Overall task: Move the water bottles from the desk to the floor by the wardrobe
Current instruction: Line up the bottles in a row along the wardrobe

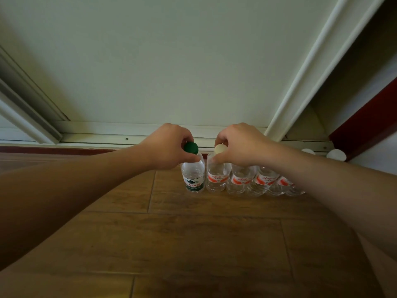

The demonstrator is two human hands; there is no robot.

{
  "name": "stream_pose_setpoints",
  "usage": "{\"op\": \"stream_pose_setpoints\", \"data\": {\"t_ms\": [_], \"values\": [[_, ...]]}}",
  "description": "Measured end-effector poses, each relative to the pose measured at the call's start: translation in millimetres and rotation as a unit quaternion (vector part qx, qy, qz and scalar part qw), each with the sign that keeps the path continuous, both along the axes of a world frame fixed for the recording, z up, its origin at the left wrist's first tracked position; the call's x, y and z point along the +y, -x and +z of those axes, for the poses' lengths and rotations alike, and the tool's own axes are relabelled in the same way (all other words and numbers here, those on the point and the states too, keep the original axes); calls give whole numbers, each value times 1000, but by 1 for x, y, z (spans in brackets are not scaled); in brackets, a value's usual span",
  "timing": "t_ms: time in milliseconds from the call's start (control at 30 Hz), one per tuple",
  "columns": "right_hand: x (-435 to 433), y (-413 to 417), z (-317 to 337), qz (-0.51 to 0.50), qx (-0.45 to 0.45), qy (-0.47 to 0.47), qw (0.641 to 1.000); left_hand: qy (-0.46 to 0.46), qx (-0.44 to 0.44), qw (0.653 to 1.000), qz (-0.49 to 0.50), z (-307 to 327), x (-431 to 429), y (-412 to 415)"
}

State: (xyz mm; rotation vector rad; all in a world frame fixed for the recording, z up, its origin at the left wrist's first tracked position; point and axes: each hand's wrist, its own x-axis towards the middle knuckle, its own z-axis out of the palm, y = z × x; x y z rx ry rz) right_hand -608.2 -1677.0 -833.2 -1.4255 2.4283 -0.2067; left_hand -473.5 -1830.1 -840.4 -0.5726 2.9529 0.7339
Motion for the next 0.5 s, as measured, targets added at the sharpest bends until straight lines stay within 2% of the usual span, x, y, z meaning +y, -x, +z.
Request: {"op": "stream_pose_setpoints", "data": {"t_ms": [500], "values": [[6,3,-4,-9,-16,-8,1000,-5,-4,1000,0,-8,6,9]]}}
